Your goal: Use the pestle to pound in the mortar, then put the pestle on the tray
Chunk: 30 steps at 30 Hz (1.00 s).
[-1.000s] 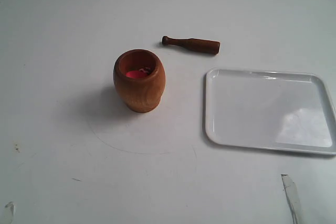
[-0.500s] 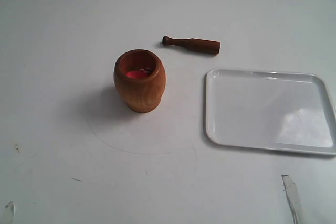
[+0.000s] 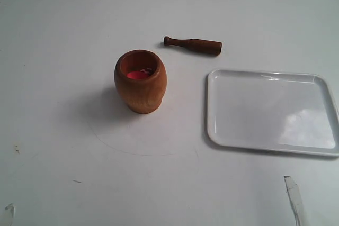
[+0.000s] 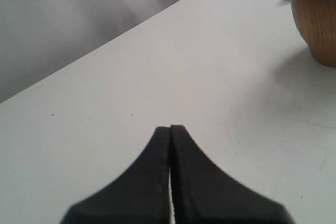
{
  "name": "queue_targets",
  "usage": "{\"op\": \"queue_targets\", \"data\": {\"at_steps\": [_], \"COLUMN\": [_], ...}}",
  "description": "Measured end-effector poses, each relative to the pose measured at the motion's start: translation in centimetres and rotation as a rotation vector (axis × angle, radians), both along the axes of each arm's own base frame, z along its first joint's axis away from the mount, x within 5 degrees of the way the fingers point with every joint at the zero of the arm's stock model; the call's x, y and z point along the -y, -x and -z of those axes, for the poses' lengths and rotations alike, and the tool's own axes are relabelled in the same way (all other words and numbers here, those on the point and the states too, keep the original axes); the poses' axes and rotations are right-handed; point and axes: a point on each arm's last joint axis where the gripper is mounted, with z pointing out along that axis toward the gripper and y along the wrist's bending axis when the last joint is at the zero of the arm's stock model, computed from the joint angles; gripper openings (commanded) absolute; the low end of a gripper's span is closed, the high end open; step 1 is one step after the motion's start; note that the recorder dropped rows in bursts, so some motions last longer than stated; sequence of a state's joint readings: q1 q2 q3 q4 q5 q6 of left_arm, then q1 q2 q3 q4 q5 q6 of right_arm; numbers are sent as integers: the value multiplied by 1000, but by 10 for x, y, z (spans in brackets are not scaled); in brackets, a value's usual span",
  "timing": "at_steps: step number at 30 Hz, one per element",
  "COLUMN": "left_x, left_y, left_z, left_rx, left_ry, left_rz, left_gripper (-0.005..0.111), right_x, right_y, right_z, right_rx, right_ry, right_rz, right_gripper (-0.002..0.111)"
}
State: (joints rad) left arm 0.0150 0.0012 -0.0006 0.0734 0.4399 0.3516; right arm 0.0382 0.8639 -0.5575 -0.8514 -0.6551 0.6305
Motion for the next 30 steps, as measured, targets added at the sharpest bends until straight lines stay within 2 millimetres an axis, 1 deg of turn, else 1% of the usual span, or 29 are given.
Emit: {"op": "queue_targets", "data": {"at_steps": [1,2,3,5,6,7,9,10,12,14,15,16,17,18,20,22,24,27,28,30], "left_x": [0,0,0,0,0,0,0,0,0,0,0,0,0,0,0,0,0,0,0,0], "left_y": [0,0,0,0,0,0,0,0,0,0,0,0,0,0,0,0,0,0,0,0], "left_z": [0,0,0,0,0,0,0,0,0,0,0,0,0,0,0,0,0,0,0,0], "left_rx": [0,0,0,0,0,0,0,0,0,0,0,0,0,0,0,0,0,0,0,0], "left_ry": [0,0,0,0,0,0,0,0,0,0,0,0,0,0,0,0,0,0,0,0], "left_rz": [0,0,0,0,0,0,0,0,0,0,0,0,0,0,0,0,0,0,0,0], "left_gripper": [0,0,0,0,0,0,0,0,0,0,0,0,0,0,0,0,0,0,0,0], "right_x": [-1,-4,-6,-11,-15,-18,-30,-33,-51,-71,-81,-90,-98,-109,-127,-139,-150,-166,-171,-182], "right_y": [-17,-35,-49,-86,-101,-113,-140,-149,-169,-182,-188,-194,-196,-198,-204,-207,-207,-203,-202,-200], "right_z": [-2,-9,-10,-6,-7,-13,-15,-14,-8,3,12,22,34,46,59,61,59,61,63,75], "right_rx": [-48,-68,-96,-186,-217,-230,-307,-348,-428,-555,-657,-736,-855,-939,-1010,-1016,-990,-951,-931,-886], "right_ry": [26,84,124,210,245,265,328,378,573,805,932,1055,1146,1202,1218,1186,1139,1100,1105,1164], "right_rz": [5,13,24,80,117,154,275,352,464,473,431,358,253,128,-59,-169,-278,-448,-494,-588], "right_gripper": [0,0,0,0,0,0,0,0,0,0,0,0,0,0,0,0,0,0,0,0]}}
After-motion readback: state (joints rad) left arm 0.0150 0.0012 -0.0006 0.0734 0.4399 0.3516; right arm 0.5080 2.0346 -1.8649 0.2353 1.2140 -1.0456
